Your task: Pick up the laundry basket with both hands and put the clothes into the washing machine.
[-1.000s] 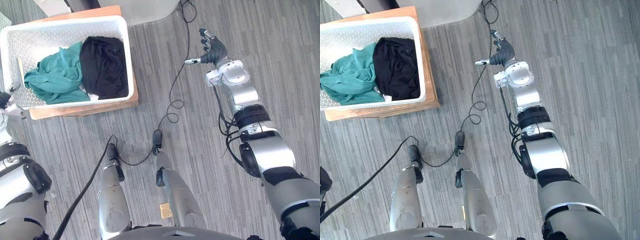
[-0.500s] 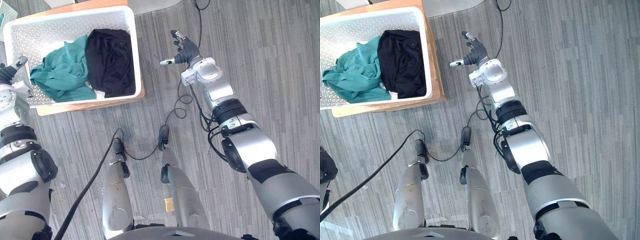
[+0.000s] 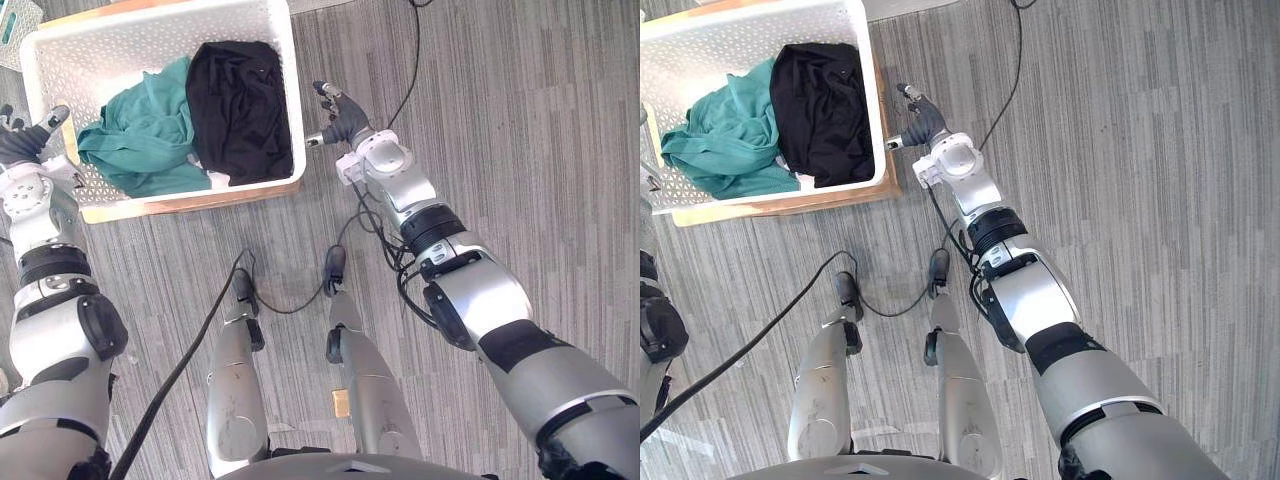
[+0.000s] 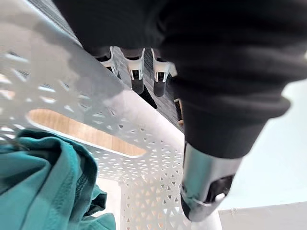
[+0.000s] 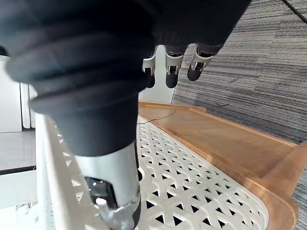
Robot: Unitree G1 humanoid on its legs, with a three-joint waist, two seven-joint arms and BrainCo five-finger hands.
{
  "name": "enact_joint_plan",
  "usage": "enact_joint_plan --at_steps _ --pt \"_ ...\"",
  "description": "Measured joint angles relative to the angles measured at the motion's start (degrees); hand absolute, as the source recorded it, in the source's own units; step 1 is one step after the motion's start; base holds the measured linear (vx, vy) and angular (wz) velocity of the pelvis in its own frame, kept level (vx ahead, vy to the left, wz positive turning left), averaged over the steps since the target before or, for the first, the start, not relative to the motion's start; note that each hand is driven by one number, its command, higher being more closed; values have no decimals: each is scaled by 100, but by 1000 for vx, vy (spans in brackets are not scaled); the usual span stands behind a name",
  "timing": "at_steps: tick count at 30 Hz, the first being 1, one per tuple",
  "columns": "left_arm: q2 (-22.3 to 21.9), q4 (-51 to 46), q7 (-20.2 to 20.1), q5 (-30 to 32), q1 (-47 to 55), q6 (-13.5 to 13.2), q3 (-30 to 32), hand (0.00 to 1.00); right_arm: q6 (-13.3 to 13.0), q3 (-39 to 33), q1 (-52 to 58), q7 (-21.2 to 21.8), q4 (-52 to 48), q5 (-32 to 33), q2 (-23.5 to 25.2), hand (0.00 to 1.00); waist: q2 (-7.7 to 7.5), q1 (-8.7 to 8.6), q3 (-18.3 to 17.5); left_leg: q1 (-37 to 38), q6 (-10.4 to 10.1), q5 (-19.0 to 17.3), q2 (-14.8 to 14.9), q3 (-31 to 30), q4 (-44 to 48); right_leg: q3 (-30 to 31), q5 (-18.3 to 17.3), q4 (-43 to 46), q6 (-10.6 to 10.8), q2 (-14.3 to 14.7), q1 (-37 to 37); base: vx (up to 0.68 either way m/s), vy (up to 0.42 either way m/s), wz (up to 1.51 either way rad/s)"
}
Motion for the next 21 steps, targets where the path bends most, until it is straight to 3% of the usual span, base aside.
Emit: enact_joint_plan --at_steps 9,21 --pt "-179 10 104 -570 77 -303 53 0 -3 32 0 -184 -1 -162 -6 0 24 -60 -13 -64 24 135 -76 -101 -189 -113 0 0 0 -48 -65 5 -5 7" --pt "-523 29 104 -755 542 -371 399 0 -4 107 2 -200 8 -185 -9 0 147 -54 -109 42 21 261 -125 -67 -394 -98 16 1 19 -53 -63 0 0 0"
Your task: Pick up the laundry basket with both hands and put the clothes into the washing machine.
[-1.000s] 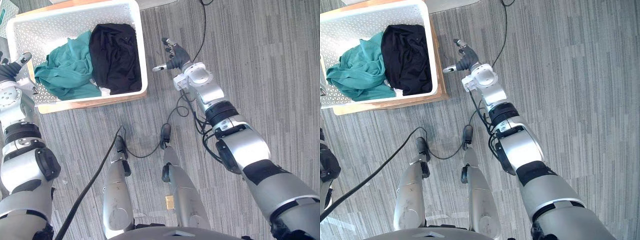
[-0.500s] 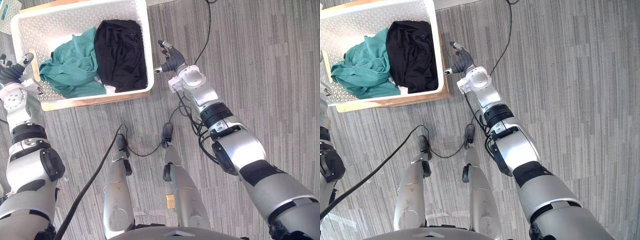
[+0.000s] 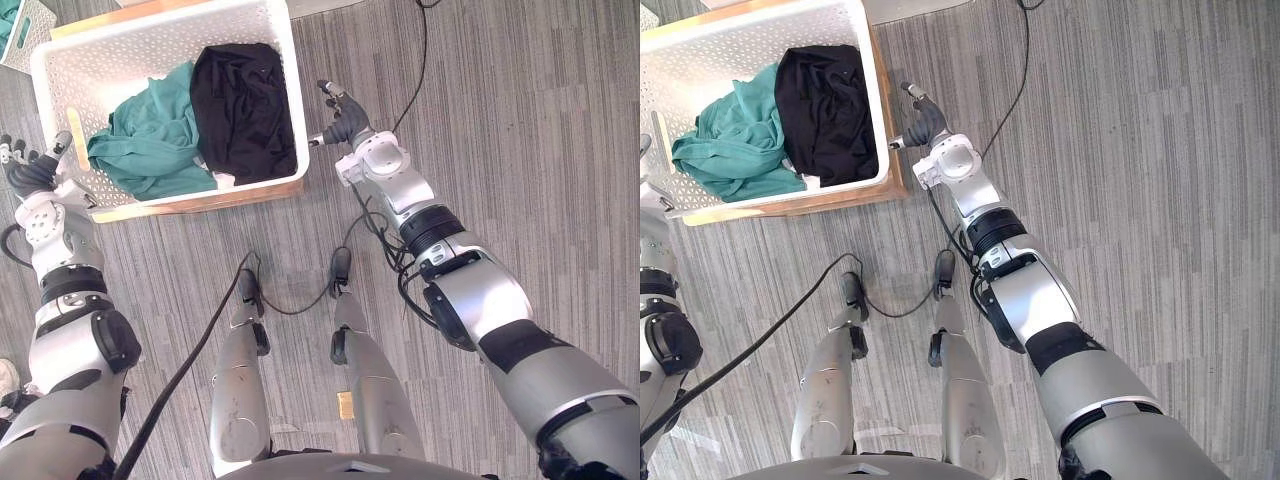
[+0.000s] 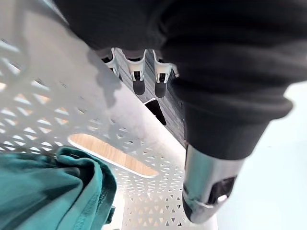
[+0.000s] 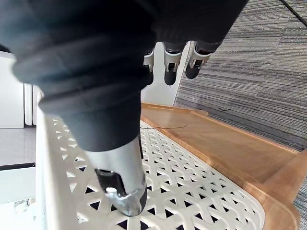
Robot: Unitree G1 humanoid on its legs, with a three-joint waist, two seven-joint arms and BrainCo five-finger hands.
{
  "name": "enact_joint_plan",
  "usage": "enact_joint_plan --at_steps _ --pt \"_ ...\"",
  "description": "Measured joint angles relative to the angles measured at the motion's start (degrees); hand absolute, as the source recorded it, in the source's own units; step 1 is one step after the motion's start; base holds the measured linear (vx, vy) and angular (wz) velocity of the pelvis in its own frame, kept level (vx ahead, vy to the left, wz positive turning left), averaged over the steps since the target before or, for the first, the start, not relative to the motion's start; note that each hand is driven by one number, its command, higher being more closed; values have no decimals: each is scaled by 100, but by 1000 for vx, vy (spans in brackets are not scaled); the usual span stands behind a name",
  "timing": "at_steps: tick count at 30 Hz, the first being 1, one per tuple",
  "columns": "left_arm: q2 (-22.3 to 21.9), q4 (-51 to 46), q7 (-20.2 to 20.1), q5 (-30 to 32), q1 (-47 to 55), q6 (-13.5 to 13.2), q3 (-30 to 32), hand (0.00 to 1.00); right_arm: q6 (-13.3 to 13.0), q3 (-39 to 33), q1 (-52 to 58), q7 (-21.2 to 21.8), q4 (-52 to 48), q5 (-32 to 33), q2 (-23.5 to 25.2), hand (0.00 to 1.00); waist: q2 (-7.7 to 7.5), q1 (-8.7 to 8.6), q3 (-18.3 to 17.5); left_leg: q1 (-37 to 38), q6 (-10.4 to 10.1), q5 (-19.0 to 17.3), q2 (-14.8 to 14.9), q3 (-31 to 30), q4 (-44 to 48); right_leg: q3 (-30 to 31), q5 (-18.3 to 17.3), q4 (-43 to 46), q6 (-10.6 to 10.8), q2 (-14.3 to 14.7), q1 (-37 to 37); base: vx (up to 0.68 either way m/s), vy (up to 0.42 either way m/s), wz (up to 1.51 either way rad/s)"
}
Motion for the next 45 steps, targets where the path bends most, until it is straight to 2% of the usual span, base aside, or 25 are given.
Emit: enact_joint_plan --at_steps 7,10,11,14,25,36,45 --pt "-288 31 -18 -324 248 -8 -2 0 5 -190 71 -56 110 -7 -41 0 -12 11 -209 102 23 101 -81 37 -210 19 6 0 9 -35 0 0 0 0" --pt "-367 215 -36 -375 262 4 -16 0 5 -278 70 -46 108 -7 -139 0 -13 20 -211 111 27 106 -86 45 -204 31 23 0 31 -38 4 0 0 0" --pt "-472 358 -104 -426 274 97 -26 0 5 -351 68 -39 108 -6 -166 0 -13 1 -211 110 30 108 -91 44 -198 32 35 0 47 -42 7 0 0 0" --pt "-672 407 -142 -499 411 38 15 0 6 -510 48 -31 108 -5 -266 0 -14 -9 -211 137 32 109 -107 84 -185 82 55 0 65 -53 15 -12 12 -4" --pt "-904 333 -259 -504 479 49 323 0 29 -1127 -486 -70 15 177 -437 0 -20 -76 -208 188 44 116 -112 151 -154 153 25 0 110 -58 35 -10 5 -2" --pt "-980 200 -268 -616 488 48 386 0 26 -1121 -616 -239 -155 477 -229 0 -53 -70 -190 194 49 114 -112 141 -161 160 78 0 85 -54 48 0 0 0" --pt "-976 184 -265 -620 474 39 334 0 26 -1109 -612 -223 -109 448 76 0 -61 -57 -185 195 48 121 -112 133 -188 133 72 0 93 -56 45 0 0 0"
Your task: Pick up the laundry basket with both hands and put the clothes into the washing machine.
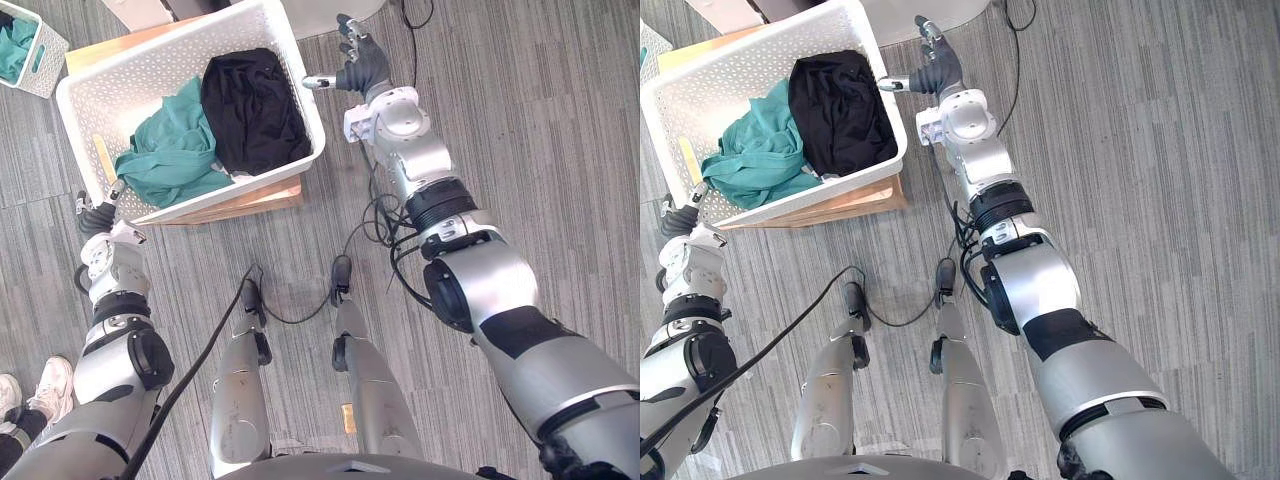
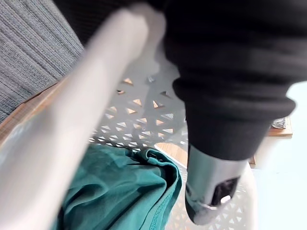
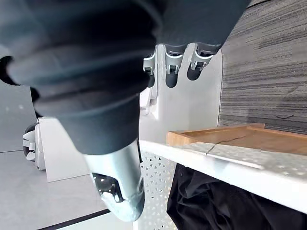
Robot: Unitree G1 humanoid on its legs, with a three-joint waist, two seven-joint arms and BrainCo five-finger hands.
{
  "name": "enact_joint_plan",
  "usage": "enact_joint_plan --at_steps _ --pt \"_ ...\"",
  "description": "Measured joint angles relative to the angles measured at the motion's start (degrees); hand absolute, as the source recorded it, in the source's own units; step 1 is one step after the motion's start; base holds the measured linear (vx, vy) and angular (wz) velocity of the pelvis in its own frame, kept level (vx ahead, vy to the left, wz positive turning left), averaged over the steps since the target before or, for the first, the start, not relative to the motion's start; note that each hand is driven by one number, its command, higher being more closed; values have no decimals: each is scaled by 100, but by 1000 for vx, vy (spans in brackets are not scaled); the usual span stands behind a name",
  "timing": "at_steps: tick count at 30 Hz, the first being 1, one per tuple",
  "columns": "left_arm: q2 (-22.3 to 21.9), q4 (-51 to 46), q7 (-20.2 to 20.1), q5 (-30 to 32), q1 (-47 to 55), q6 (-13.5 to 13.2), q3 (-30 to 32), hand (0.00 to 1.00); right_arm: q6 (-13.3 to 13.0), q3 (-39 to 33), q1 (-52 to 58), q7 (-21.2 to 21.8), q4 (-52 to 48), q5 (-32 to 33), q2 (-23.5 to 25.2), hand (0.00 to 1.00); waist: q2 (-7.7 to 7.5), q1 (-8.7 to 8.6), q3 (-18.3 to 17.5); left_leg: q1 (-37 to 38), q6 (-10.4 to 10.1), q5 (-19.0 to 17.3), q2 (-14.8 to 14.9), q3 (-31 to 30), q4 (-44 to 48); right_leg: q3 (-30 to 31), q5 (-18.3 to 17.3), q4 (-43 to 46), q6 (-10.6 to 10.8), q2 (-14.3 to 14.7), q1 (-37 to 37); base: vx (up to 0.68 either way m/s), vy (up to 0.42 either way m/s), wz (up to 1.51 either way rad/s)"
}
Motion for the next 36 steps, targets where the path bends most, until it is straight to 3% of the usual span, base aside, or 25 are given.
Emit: enact_joint_plan --at_steps 9,19,31,32,36 --pt "3 -139 12 -87 -20 -49 -367 0 6 4 198 13 256 -218 9 0 -9 28 5 -18 25 145 -71 -39 -213 -103 -69 0 64 -62 -60 1 7 7" --pt "-26 -240 161 -89 -76 -159 -591 0 12 486 369 11 452 -451 342 0 -11 55 6 -113 34 171 -68 -38 -229 -144 -73 0 58 -77 -143 -1 3 1" --pt "94 -352 348 -83 -116 -74 -809 0 -159 591 485 7 393 -673 333 0 -15 13 8 -146 38 174 -67 -39 -200 -175 -76 0 60 -97 -146 0 0 0" --pt "104 -352 348 -79 -136 -45 -816 100 -158 591 493 7 382 -673 325 100 -15 13 8 -147 38 174 -66 -39 -198 -175 -76 0 60 -97 -146 0 0 0" --pt "273 -347 348 -57 -376 74 -1067 100 -150 590 529 2 246 -678 195 100 -67 10 37 -180 43 168 -52 -49 -147 -181 -71 1 55 -98 -146 -4 3 1"
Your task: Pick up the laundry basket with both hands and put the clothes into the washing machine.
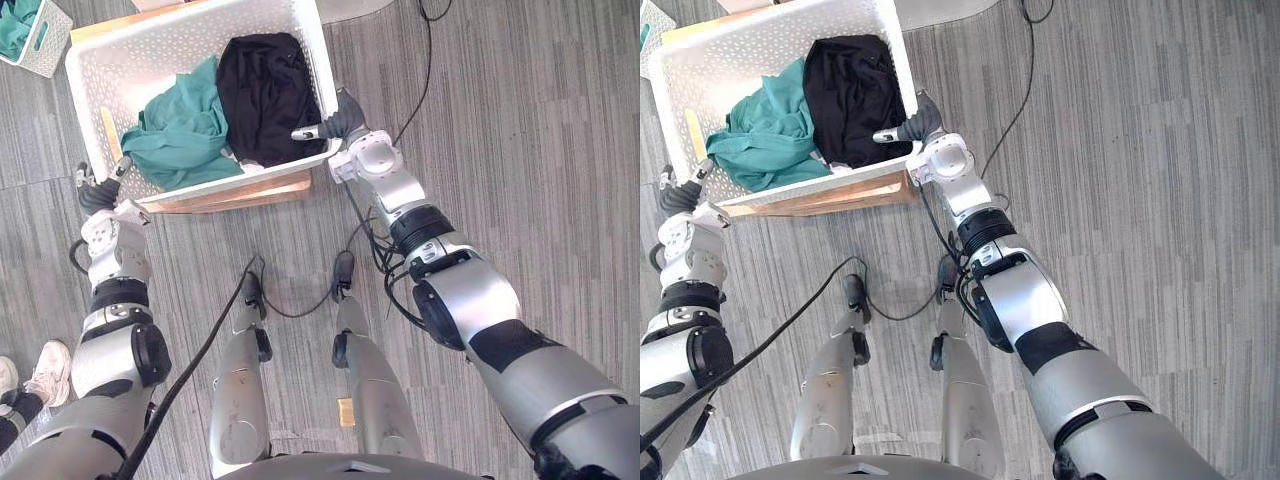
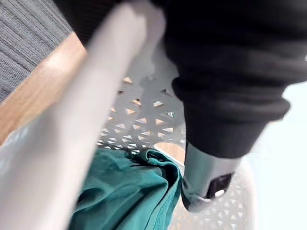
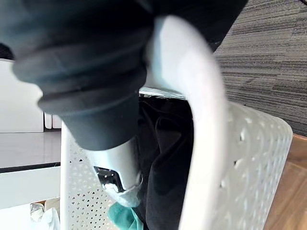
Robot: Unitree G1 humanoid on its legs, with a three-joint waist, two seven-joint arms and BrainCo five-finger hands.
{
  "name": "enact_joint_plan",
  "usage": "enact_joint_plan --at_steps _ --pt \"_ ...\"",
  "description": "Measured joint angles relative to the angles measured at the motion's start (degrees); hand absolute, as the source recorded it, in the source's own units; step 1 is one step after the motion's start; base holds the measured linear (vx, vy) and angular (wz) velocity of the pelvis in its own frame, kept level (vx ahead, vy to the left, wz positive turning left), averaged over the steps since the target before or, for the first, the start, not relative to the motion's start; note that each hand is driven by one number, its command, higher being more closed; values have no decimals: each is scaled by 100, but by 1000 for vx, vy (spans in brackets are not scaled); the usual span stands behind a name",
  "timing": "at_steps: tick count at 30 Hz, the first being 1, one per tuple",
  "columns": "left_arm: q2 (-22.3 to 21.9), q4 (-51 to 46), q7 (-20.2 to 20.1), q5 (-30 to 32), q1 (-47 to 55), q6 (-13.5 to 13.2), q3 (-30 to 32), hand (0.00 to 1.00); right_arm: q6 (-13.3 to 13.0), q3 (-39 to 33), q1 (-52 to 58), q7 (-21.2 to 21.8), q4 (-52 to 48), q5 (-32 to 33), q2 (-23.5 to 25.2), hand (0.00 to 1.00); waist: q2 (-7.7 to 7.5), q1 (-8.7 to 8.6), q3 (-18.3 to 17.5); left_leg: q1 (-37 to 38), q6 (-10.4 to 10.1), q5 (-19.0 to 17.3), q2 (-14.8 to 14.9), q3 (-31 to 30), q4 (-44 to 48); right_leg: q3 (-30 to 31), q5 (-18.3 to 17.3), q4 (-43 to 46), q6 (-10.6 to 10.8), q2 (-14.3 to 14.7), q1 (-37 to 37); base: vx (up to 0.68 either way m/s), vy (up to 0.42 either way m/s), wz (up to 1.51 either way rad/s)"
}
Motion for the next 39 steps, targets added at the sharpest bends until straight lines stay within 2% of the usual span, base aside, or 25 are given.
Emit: enact_joint_plan --at_steps 5,9,17,25,31,33,39 --pt "106 1 -8 108 -403 116 -341 100 59 -2 3 -31 -28 -4 -253 100 -25 -15 12 -42 16 -90 20 5 164 8 66 1 -36 -9 19 -9 13 -2" --pt "194 8 16 248 -455 175 -444 100 68 -1 45 -31 -31 -1 -316 100 -25 -137 12 -36 17 -199 64 39 306 47 73 2 -30 8 65 -10 21 -8" --pt "270 158 32 598 -782 230 -769 100 69 13 269 -28 -32 8 -487 100 -24 -147 12 -17 10 -249 121 41 424 84 82 1 -42 48 125 -5 3 -2" --pt "368 278 31 649 -782 279 -858 100 68 296 463 -28 -59 111 -487 100 -24 -123 12 54 -25 -335 226 95 550 158 87 0 -49 130 207 -6 2 -7" --pt "373 427 13 642 -682 290 -899 100 92 422 987 -73 -569 510 -486 100 -23 -143 13 254 -39 -358 241 179 529 199 93 1 -56 148 353 17 6 -6" --pt "335 428 12 616 -490 287 -941 100 180 450 1299 -138 -967 516 -489 100 -22 -159 13 385 -38 -369 237 190 504 212 92 1 -55 150 461 25 15 -3" --pt "332 348 15 46 234 151 -1350 100 257 630 2017 -259 -1874 508 -543 100 -16 -156 19 682 -49 -336 205 184 370 190 31 1 -88 146 703 19 5 1"
